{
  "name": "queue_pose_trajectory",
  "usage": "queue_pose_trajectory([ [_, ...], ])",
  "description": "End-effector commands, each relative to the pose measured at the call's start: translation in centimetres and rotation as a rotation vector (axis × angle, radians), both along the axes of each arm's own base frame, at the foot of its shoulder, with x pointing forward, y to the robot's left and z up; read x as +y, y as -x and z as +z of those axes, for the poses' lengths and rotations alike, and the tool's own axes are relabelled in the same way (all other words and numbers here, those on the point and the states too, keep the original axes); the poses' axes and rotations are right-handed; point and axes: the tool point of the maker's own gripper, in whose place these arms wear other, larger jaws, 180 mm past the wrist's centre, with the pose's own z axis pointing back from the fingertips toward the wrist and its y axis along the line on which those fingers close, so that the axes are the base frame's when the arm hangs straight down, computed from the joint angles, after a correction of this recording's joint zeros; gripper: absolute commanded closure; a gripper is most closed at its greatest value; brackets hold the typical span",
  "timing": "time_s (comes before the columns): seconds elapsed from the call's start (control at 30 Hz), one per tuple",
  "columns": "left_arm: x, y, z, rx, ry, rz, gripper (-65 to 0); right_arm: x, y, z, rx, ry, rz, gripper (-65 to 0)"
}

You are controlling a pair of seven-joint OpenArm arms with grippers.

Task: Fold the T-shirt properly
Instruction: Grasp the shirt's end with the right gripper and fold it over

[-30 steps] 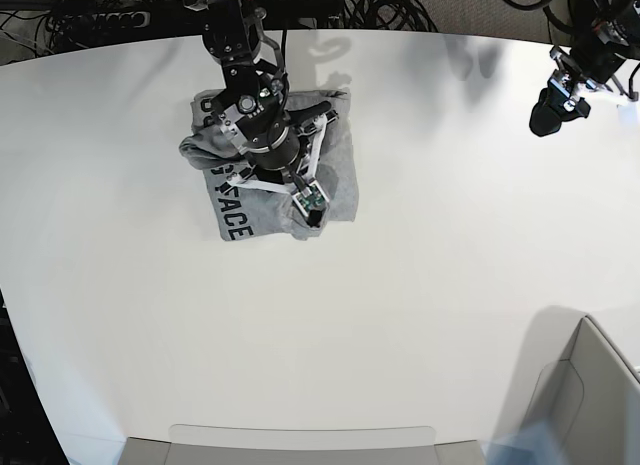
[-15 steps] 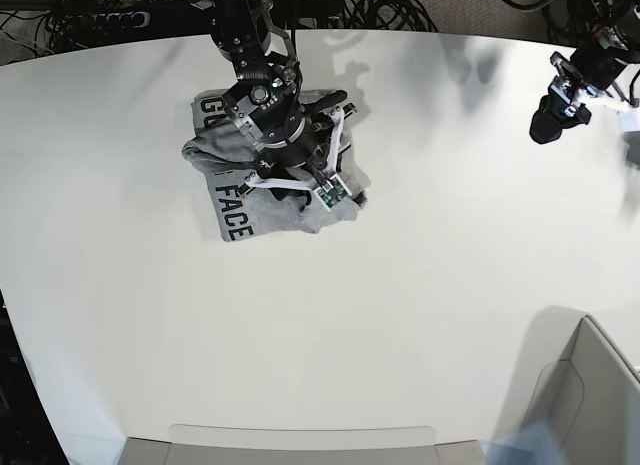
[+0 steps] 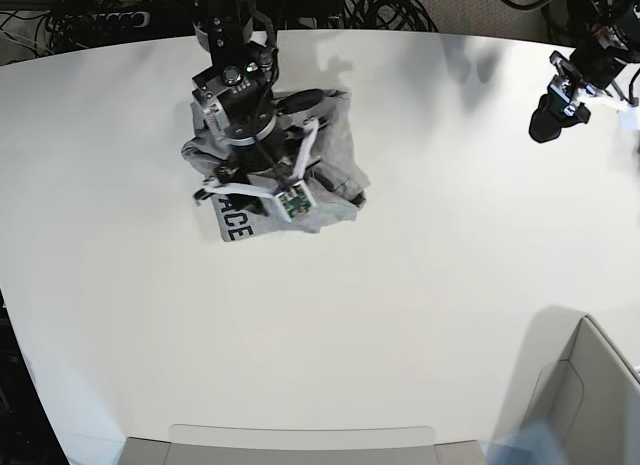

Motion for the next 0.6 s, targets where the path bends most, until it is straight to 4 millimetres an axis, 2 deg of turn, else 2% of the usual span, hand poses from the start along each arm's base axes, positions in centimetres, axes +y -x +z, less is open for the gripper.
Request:
queue_pose_trajectory([
  [0.0,-0.4,-0.1,0.7,-0.01,0.019,-0.018,-27.9,-0.6,-0.7,1.0,-0.042,-0.019,-0.026,-20.9],
  [0.13,-0.4,-0.1,0.6,-0.01,0.022,-0.016,-27.9,-5.6,-2.1,1.8,-0.08,-0.004,-0.169,-2.3],
  [0.17,-0.4,-0.1,0.6,-0.01,0.022,-0.016,-27.9,-6.6,-2.3,2.0,-0.087,0.002,-0.194,0.0],
  [0.23,-0.4,-0.1,0.6,-0.01,0.022,-0.016,-27.9,-8.5,-2.5,2.0,-0.089,0.013,-0.244,0.0],
  [0.33,-0.4,-0.1,0.6,-0.01,0.024,-0.015,-27.9,-10.7,-2.1,0.8,-0.042,0.052,-0.267,0.0],
  [0.47,-1.1,-0.2,0.3,-0.005,0.035,-0.032,-27.8,-13.1,-1.0,-2.6,0.066,0.039,-0.298,-5.9],
  [0.5,-1.5,-0.2,0.2,-0.002,0.042,-0.042,-27.8,-13.7,-0.7,-3.3,0.087,0.029,-0.301,-5.6],
  [0.57,-2.4,-0.3,-0.1,0.006,0.058,-0.064,-27.8,-13.5,0.4,-4.9,0.136,0.008,-0.276,-2.7],
])
